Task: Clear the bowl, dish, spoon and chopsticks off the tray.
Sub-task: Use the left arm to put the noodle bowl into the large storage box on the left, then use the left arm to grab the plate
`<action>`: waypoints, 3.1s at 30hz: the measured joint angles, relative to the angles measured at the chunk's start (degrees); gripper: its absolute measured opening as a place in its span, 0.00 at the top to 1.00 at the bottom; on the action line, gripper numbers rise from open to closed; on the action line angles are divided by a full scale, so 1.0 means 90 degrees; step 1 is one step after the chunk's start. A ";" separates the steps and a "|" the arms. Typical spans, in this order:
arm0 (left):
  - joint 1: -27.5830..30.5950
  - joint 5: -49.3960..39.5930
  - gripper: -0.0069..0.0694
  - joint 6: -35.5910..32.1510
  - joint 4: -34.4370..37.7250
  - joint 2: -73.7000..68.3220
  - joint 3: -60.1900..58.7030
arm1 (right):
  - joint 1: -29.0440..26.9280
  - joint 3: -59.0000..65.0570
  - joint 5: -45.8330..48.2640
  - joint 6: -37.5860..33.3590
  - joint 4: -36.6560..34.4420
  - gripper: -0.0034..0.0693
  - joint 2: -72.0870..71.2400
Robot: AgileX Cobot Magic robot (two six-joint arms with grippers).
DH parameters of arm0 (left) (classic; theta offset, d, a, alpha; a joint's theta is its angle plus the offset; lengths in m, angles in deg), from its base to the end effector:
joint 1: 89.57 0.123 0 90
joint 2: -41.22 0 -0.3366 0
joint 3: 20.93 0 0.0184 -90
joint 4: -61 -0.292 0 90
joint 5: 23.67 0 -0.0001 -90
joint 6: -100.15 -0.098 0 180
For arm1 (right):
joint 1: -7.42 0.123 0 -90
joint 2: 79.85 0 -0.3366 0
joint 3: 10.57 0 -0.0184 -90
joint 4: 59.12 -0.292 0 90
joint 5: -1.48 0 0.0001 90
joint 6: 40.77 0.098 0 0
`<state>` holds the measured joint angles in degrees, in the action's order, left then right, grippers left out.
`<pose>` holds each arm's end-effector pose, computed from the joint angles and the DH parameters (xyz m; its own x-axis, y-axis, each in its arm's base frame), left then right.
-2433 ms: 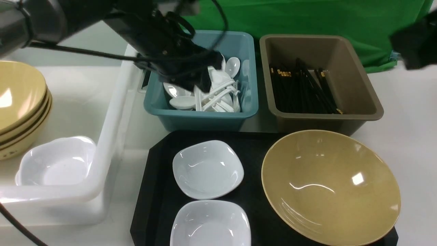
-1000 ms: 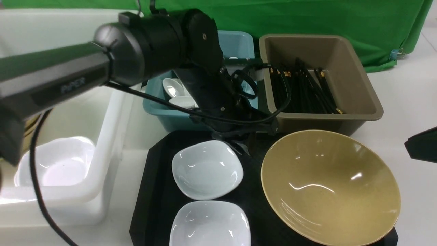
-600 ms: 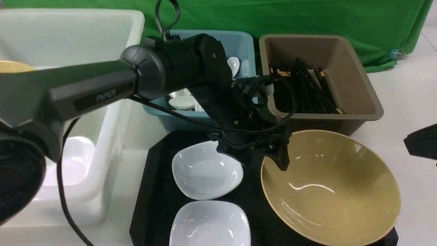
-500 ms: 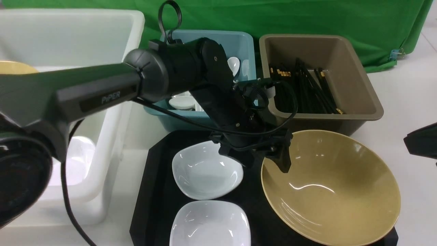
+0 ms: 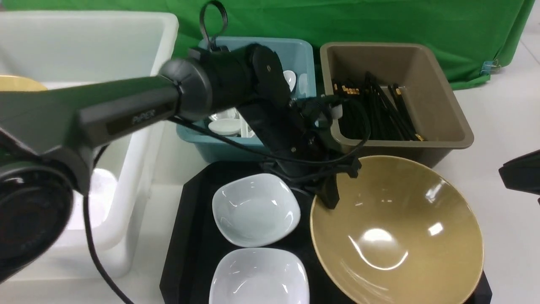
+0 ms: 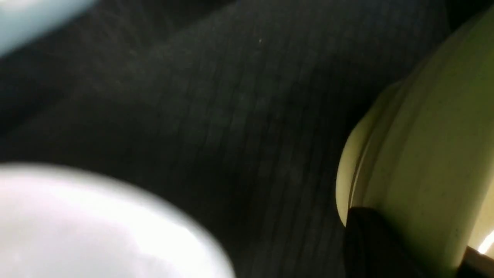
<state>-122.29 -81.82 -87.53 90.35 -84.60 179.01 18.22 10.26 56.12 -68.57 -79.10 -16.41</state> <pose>0.4093 -0.3115 0.2498 -0.8768 0.3971 -0.2711 0.4798 0.7596 -0.4391 0.1934 0.0647 0.4024 -0.5929 -0.3813 -0.7093 -0.5496 0.8354 0.0104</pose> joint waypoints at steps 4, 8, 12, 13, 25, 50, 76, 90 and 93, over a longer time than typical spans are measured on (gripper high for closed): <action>0.0364 -0.0438 0.89 0.0011 -0.0044 0.0673 0.0216 | 0.0000 -0.0048 -0.0057 0.0007 -0.0105 0.92 -0.0006; 0.1261 -0.0782 0.89 0.0006 0.0075 0.1551 0.0471 | 0.0000 -0.0277 -0.0306 -0.0112 -0.0677 0.92 -0.0101; 0.2930 -0.0862 0.89 0.0105 0.0016 0.2415 0.0513 | 0.0030 -0.0738 -0.0407 -0.1124 -0.1888 0.94 -0.0019; 0.3562 -0.0868 0.89 0.0201 -0.0050 0.2593 0.0505 | 0.0108 -0.0890 -0.0413 -0.1397 -0.2211 0.94 0.0094; 0.7494 0.0697 0.89 0.0800 -0.0340 0.2518 -0.1364 | 0.3090 -0.4085 -0.0928 -0.1992 -0.1916 0.94 0.3407; 0.7918 -0.0970 0.13 0.1037 -0.1986 0.3294 -0.0162 | 0.2791 -0.5664 0.0444 0.0312 0.1174 0.94 0.4187; -0.0288 -0.0963 0.43 0.0710 -0.1963 0.1959 -0.2520 | 0.0331 -0.2763 0.1355 -0.0384 -0.0365 0.94 0.2045; -0.0292 -0.0510 0.20 0.1279 -0.2879 0.1269 -0.2521 | 0.1704 -0.1797 0.1629 -0.1209 -0.0253 0.94 0.1805; -0.0292 -0.0530 0.20 0.1346 -0.2875 0.1267 -0.2514 | 0.1775 -0.1794 0.1450 -0.1209 -0.0241 0.94 0.1805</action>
<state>-124.91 -86.59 -75.42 64.47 -73.20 156.39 34.20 -5.88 69.17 -79.45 -81.27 -0.17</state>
